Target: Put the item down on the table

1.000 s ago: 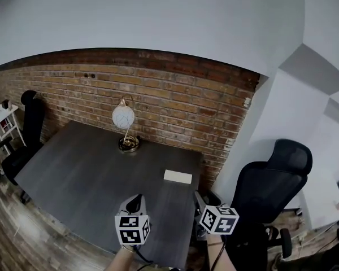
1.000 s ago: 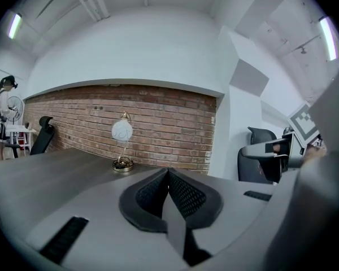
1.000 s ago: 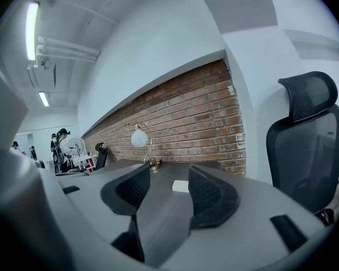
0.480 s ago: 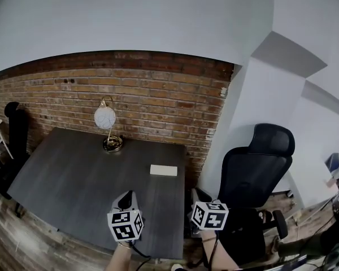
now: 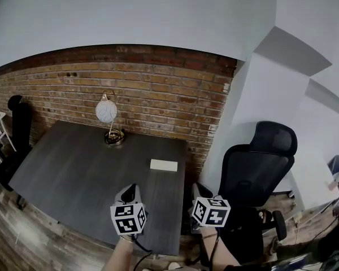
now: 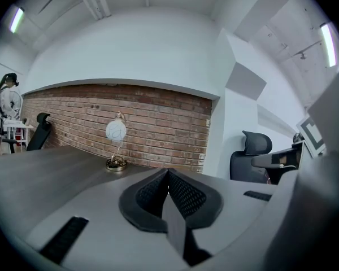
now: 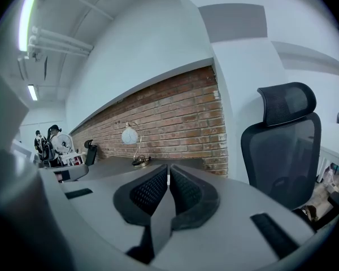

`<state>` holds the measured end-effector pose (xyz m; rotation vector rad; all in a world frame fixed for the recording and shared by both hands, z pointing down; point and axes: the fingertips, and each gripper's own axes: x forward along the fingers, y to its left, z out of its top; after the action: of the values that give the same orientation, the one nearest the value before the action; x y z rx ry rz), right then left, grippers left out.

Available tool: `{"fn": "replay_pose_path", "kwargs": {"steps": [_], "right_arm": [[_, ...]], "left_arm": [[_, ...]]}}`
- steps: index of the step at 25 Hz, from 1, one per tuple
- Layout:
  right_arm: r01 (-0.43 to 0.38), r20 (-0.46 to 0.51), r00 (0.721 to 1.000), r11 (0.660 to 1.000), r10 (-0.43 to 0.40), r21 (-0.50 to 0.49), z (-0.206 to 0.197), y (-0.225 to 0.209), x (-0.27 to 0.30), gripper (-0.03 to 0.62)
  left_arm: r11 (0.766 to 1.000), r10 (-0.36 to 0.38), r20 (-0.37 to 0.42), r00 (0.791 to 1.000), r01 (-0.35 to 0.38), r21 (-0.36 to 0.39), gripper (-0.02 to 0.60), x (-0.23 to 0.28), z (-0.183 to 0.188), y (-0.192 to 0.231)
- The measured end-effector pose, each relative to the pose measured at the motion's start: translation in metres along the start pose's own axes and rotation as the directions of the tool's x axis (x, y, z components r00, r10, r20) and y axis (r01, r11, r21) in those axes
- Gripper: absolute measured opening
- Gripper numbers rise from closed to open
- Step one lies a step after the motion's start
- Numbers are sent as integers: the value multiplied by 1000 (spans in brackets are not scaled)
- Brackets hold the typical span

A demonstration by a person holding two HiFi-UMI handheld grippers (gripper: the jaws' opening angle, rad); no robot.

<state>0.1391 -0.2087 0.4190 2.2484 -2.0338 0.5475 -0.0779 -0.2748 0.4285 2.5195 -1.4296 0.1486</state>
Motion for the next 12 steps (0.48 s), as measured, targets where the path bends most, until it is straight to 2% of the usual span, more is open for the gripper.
{"fn": "replay_pose_path", "kwargs": {"steps": [12], "right_arm": [[-34,-3,999,999,34,-8,7,-12,5,32]], "left_arm": [[1000,16,7,1000,-16,17,18,12,8,-16]]}}
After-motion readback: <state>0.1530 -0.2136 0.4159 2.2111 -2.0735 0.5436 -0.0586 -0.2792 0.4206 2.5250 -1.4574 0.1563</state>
